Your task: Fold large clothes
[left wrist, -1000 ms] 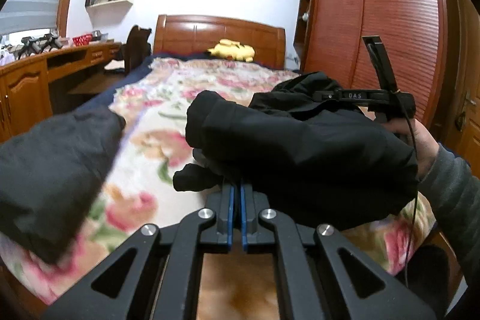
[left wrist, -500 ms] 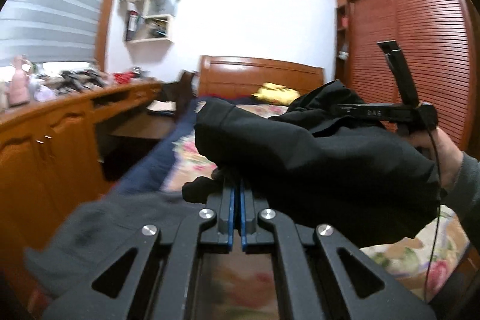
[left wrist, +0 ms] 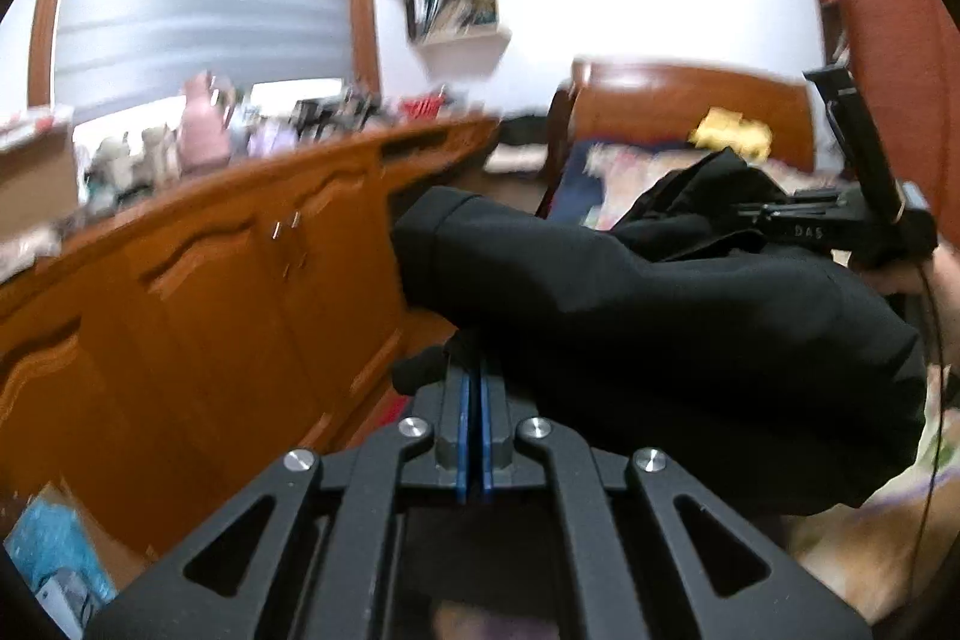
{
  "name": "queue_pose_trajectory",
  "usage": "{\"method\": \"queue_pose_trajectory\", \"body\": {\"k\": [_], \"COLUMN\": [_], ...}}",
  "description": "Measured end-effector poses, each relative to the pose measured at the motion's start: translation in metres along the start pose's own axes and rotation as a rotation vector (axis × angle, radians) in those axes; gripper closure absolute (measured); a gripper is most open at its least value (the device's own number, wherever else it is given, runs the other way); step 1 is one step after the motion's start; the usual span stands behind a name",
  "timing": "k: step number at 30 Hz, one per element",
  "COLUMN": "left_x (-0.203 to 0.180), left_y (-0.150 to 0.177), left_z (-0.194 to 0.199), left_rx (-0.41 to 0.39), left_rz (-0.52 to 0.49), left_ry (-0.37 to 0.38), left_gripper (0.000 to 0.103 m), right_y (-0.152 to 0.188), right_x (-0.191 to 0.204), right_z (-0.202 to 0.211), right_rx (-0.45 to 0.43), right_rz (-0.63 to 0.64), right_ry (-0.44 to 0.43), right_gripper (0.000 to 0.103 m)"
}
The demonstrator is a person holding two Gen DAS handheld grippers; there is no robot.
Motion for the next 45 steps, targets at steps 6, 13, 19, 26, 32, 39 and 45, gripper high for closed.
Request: {"method": "queue_pose_trajectory", "body": {"k": [6,13,19,26,32,39,45], "left_x": [0.006,0.013,0.018,0.021,0.016,-0.005,-0.045], "left_y": [0.038,0.029,0.027,0.016,0.008,-0.002,-0.009], "left_z": [-0.009,0.004,0.037,0.063,0.076,0.089,0.097], "left_rx": [0.055,0.067,0.050,0.030,0.014,-0.009,-0.024], "left_rz": [0.027,0.042,0.059,0.075,0.075,0.039,0.011], "left_ry": [-0.007,-0.017,-0.004,-0.012,-0.022,-0.019,0.028], "left_gripper": [0.103,0.097,0.086,0.077,0.072,0.069,0.068], "right_y": [0.046,0.040,0.038,0.058,0.100,0.093,0.091], "right_x": [0.010,0.003,0.057,0.115,0.127,0.108,0.086], "right_z": [-0.029,0.016,0.047,0.045,0.015,0.042,0.076], "right_rx": [0.109,0.067,0.016,0.045,0.111,0.060,0.031], "right_rz": [0.024,0.017,0.017,0.074,0.083,0.022,0.027], "right_ry": [0.021,0.055,-0.132,-0.177,-0.177,-0.183,-0.137], "right_gripper": [0.078,0.040,0.033,0.033,0.033,0.033,0.033]}}
Point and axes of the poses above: each gripper's, at about its wrist camera, not at the fingertips, and z roughly against the way its jaws point, x to its left, y to its underside, the point moved 7 cm from there along -z, roughly the way its jaws point, and after that the axes turned 5 degrees about -y, right-handed, at the moved point
